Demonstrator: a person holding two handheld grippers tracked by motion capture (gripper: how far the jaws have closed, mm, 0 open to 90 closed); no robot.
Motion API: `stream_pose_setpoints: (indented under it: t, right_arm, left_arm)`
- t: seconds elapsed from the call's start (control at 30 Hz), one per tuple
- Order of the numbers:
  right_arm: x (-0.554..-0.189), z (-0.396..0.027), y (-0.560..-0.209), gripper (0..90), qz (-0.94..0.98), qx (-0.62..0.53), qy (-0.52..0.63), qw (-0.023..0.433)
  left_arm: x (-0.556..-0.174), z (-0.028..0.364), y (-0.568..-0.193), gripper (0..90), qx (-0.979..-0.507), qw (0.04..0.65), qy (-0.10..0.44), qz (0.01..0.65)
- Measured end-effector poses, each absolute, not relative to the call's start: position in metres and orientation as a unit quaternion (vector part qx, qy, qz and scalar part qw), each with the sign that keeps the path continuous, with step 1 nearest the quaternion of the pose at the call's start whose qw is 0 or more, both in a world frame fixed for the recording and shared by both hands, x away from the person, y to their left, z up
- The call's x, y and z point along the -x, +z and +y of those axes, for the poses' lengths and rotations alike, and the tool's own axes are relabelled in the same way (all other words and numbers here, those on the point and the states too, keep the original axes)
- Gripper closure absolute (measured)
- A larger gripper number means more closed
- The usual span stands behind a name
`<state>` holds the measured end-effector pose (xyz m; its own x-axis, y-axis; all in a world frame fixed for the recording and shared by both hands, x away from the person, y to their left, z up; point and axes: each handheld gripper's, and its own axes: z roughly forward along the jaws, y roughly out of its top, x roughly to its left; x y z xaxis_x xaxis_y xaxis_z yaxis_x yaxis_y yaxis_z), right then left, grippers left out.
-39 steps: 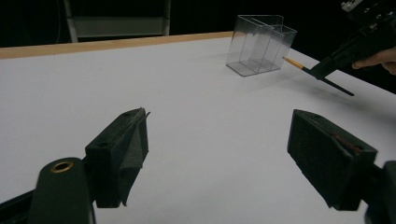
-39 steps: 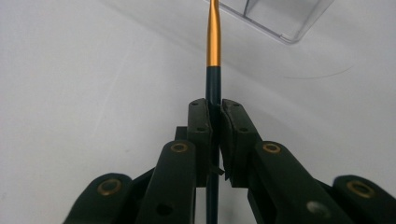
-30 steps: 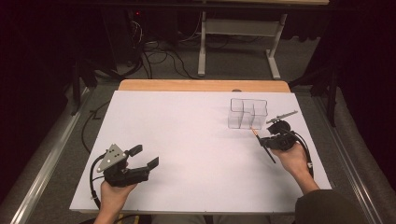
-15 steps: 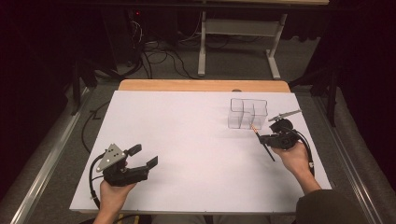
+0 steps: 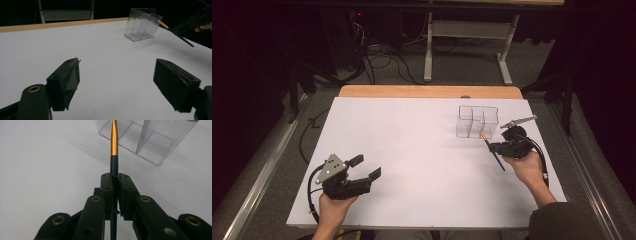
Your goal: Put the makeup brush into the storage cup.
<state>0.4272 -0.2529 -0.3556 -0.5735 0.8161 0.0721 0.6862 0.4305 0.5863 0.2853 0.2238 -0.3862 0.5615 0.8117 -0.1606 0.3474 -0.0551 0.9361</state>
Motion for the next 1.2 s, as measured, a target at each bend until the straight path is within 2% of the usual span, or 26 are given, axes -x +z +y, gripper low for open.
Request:
stream_pose_setpoints:
  t: [0.87, 1.2]
  right_arm:
    - [-0.435, -0.24, -0.343, 84.8, 0.831, -0.424, 0.332, 0.142]
    - [-0.439, -0.241, -0.34, 84.8, 0.83, -0.425, 0.335, 0.139]
  left_arm:
    - [-0.285, 0.222, -0.386, 21.4, -0.696, 0.547, 0.211, 0.415]
    - [-0.285, 0.222, -0.386, 21.3, -0.697, 0.547, 0.209, 0.414]
